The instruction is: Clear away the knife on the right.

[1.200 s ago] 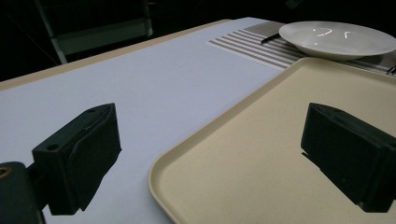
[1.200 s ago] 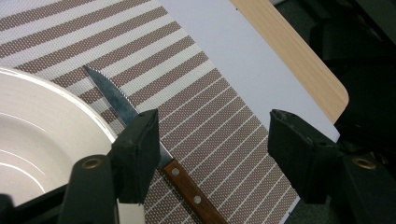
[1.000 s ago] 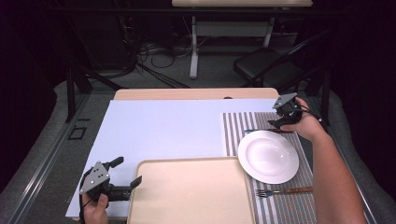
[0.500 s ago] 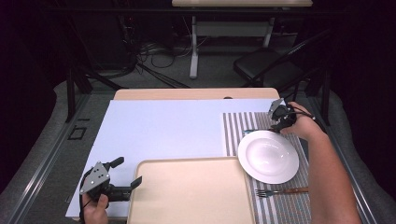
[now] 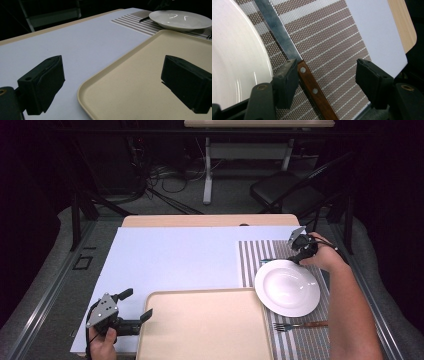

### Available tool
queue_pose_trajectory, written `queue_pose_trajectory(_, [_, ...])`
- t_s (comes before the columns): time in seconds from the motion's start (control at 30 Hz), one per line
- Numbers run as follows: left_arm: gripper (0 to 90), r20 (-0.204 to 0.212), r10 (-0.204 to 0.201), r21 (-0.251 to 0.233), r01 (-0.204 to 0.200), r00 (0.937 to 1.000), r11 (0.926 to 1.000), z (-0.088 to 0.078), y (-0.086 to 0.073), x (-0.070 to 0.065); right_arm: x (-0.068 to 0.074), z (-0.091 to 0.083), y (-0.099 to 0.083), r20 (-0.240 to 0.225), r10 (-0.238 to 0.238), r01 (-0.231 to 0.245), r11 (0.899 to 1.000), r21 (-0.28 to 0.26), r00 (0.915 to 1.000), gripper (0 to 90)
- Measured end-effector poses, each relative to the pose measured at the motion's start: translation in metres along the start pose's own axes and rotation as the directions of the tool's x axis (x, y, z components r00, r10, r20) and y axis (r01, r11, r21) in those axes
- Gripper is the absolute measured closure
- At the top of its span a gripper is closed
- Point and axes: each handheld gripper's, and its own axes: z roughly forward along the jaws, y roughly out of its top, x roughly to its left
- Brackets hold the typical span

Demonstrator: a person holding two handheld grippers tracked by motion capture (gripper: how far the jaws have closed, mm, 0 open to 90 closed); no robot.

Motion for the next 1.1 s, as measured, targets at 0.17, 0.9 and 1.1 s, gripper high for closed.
queue_pose_trajectory(0.17, [5.1,-0.004,-0.002,0.005,0.002,1.0,1.0,0.0002,-0.0001,0.0001,-0.0002,0.0032,-0.0037,-0.02,0.033,-0.033,0.999,-0.018,0.9992,39.1])
queue_pose_trajectory(0.9, [5.1,0.0,-0.002,0.002,0.002,1.0,1.0,0.0002,-0.0002,0.0008,-0.0022,0.0089,-0.0106,-0.049,0.033,-0.033,0.999,0.006,0.9983,44.0])
queue_pose_trajectory(1.1, [5.1,0.0,-0.002,0.003,0.002,1.0,1.0,0.0006,-0.0002,0.0004,-0.0008,0.0092,-0.0103,-0.063,0.032,-0.032,0.999,0.004,0.9975,47.8])
